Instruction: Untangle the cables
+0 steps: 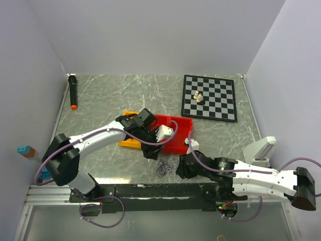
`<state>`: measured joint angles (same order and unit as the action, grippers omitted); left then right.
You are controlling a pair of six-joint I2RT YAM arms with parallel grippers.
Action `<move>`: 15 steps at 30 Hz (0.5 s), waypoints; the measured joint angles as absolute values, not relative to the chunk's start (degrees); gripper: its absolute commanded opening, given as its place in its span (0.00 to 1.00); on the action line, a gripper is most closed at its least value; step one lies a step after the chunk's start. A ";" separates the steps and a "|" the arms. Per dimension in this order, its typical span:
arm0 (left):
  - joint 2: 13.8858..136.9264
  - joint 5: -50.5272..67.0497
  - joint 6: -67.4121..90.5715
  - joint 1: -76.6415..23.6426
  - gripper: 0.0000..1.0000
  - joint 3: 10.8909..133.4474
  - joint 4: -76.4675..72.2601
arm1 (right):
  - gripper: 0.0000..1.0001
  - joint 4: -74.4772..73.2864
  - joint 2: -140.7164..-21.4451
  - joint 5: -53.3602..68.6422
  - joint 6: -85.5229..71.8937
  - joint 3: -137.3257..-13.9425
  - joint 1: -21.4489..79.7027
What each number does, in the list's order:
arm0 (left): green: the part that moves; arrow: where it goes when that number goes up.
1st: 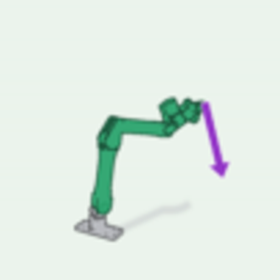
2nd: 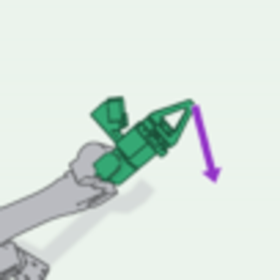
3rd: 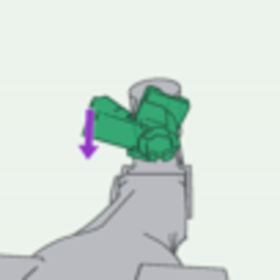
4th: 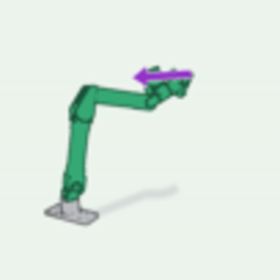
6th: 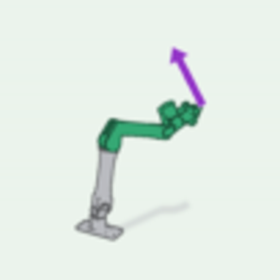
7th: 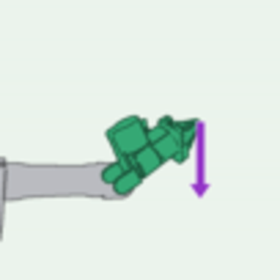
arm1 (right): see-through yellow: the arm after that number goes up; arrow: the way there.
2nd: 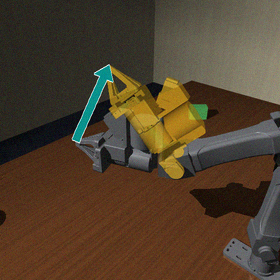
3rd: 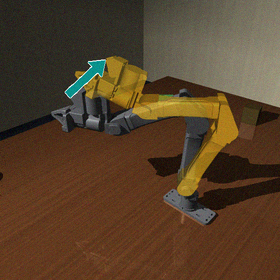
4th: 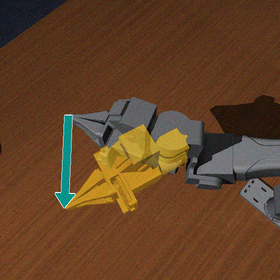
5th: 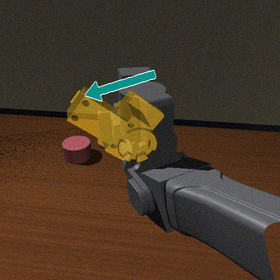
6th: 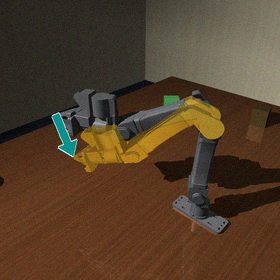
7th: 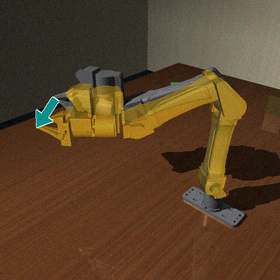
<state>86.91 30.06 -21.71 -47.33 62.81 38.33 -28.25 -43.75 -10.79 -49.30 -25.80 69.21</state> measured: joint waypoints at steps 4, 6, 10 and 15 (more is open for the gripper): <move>86.91 29.89 -21.71 -47.33 0.70 62.59 37.54 | 0.35 -28.38 -46.81 -8.73 -48.73 -25.80 69.21; 86.91 29.76 -21.69 -47.33 0.70 62.59 37.28 | 0.34 -28.64 -47.62 -8.38 -48.51 -25.82 69.21; 86.91 29.65 -21.69 -47.33 0.71 62.35 36.95 | 0.31 -29.65 -49.17 -8.25 -48.10 -26.20 69.21; 86.91 29.47 -21.74 -47.33 0.71 62.24 36.86 | 0.41 -32.75 -50.59 -8.51 -48.03 -28.10 69.21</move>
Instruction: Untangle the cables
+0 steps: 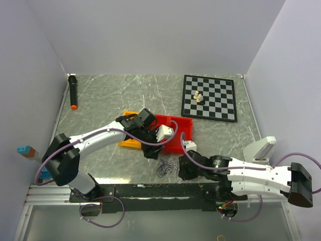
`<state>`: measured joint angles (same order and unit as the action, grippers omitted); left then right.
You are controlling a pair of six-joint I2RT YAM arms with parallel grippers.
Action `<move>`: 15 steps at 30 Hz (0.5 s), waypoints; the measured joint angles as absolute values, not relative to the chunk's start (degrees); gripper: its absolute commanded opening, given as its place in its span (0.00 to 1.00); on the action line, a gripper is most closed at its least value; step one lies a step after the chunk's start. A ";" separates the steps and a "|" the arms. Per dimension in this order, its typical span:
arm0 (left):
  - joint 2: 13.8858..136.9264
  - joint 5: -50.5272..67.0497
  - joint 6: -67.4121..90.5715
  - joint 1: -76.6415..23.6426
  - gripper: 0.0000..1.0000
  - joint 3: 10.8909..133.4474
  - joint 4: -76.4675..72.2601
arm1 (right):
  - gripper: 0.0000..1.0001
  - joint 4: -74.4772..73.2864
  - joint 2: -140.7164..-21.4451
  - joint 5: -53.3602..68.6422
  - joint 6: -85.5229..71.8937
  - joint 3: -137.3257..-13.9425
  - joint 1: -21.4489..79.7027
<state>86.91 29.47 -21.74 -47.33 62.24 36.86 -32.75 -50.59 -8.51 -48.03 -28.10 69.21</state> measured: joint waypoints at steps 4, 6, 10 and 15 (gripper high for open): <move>86.91 28.82 -21.76 -47.33 0.70 61.82 36.60 | 0.46 -36.14 -47.13 -9.34 -48.23 -29.98 69.21; 86.91 28.56 -21.76 -47.33 0.70 61.69 36.58 | 0.47 -36.64 -44.38 -9.30 -48.56 -30.22 69.21; 86.91 28.14 -21.76 -47.33 0.70 61.60 36.45 | 0.48 -36.86 -43.35 -7.18 -49.95 -30.22 69.21; 86.91 27.46 -21.76 -47.33 0.71 61.60 36.45 | 0.48 -34.72 -45.52 -4.25 -51.40 -28.80 69.21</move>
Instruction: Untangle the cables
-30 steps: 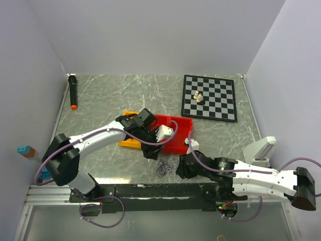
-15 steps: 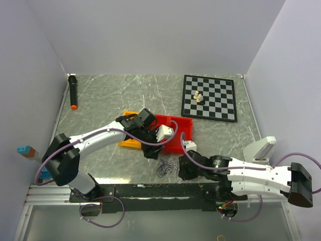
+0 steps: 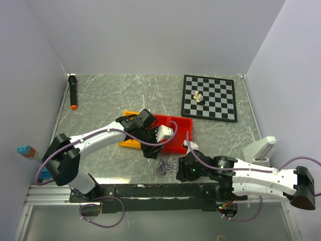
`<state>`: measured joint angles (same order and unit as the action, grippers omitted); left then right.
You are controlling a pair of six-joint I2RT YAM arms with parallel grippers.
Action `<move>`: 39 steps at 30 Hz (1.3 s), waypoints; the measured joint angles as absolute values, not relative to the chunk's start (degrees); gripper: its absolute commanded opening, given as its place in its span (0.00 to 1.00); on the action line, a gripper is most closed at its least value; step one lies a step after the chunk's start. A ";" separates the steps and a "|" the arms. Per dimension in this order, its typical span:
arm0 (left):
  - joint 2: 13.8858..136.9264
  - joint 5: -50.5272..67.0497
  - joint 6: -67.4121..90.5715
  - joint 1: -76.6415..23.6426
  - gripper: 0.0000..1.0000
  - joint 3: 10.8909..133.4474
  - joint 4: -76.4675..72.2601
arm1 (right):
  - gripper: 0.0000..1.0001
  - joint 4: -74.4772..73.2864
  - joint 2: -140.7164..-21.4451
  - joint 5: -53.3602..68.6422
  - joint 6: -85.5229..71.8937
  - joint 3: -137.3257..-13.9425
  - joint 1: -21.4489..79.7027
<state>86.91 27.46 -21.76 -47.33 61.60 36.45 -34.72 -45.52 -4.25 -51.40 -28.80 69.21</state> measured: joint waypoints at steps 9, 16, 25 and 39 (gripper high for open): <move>86.85 26.87 -21.76 -47.33 0.72 61.60 36.47 | 0.37 -30.33 -54.17 -3.38 -51.37 -28.34 69.06; 86.85 27.22 -21.69 -47.33 0.74 61.60 36.40 | 0.14 -28.47 -57.52 -3.97 -51.00 -28.34 67.90; 86.85 30.68 -24.27 -47.33 0.73 59.55 31.94 | 0.00 -29.52 -52.36 -7.16 -53.30 -26.81 67.81; 92.01 33.91 -37.41 -47.90 0.66 58.76 29.65 | 0.00 -35.18 -40.51 -8.49 -61.34 -20.14 67.68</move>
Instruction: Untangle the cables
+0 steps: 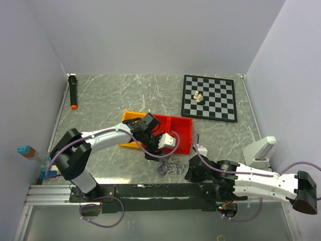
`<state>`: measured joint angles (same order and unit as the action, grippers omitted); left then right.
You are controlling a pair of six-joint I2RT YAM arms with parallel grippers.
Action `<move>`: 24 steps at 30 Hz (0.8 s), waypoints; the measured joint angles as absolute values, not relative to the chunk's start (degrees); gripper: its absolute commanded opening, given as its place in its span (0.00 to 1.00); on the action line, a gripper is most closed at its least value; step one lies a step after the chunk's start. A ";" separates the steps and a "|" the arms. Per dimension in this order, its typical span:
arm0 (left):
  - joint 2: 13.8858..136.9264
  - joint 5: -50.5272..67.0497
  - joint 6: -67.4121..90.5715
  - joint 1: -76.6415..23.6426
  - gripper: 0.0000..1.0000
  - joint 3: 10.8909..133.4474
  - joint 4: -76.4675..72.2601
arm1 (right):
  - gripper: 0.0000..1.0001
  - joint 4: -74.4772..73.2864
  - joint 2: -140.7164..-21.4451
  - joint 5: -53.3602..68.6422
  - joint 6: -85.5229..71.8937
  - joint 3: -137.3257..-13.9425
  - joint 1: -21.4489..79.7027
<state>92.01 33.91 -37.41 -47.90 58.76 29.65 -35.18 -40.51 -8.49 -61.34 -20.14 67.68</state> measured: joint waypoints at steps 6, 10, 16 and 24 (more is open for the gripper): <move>93.76 35.27 -42.09 -49.63 0.48 61.06 30.33 | 0.00 -35.83 -38.98 -8.51 -62.13 -20.12 66.46; 94.96 36.27 -44.75 -51.62 0.47 62.11 31.14 | 0.00 -36.38 -37.74 -8.49 -62.13 -20.12 65.49; 96.40 36.25 -47.05 -54.11 0.43 62.11 31.92 | 0.00 -37.21 -36.64 -8.49 -62.11 -20.12 64.31; 96.66 35.59 -47.33 -54.00 0.24 62.08 31.00 | 0.00 -37.32 -36.45 -8.32 -61.89 -20.12 63.83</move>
